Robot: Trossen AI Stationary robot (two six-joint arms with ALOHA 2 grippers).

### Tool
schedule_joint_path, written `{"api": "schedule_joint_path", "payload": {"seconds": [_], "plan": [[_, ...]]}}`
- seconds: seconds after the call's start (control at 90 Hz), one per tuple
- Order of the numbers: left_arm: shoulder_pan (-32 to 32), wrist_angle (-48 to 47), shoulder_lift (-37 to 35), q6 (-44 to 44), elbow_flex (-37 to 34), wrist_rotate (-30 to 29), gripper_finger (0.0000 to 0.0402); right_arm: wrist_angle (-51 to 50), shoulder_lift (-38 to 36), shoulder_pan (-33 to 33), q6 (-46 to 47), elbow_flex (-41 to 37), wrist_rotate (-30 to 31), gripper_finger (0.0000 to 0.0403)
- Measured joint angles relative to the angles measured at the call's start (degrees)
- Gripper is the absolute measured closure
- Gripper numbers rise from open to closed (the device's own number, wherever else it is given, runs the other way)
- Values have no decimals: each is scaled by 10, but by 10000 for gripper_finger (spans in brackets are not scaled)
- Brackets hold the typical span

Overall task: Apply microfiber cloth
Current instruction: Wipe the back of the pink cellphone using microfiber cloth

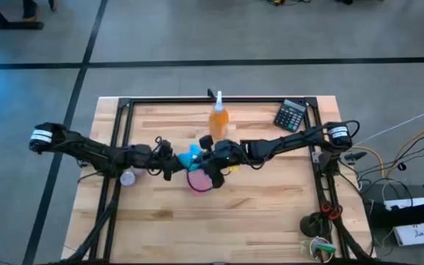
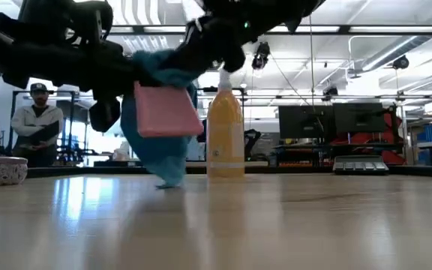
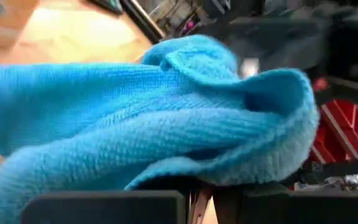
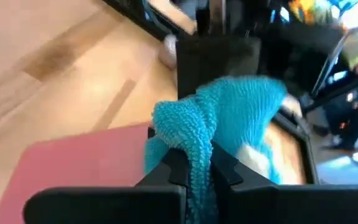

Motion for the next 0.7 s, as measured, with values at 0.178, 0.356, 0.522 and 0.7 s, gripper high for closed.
{"api": "schedule_joint_path", "payload": {"seconds": [0.178,0.356,0.522,0.7], "plan": [[0,3,-8,16,-2,1,387,7,16,5,20,-5,2,403],[1,-3,-25,23,-2,-5,387,5,21,32,11,-17,8,403],[3,7,-28,21,0,-28,387,-7,22,60,-23,-20,67,403],[3,25,-31,18,2,-34,387,23,23,66,-30,-22,74,403]]}}
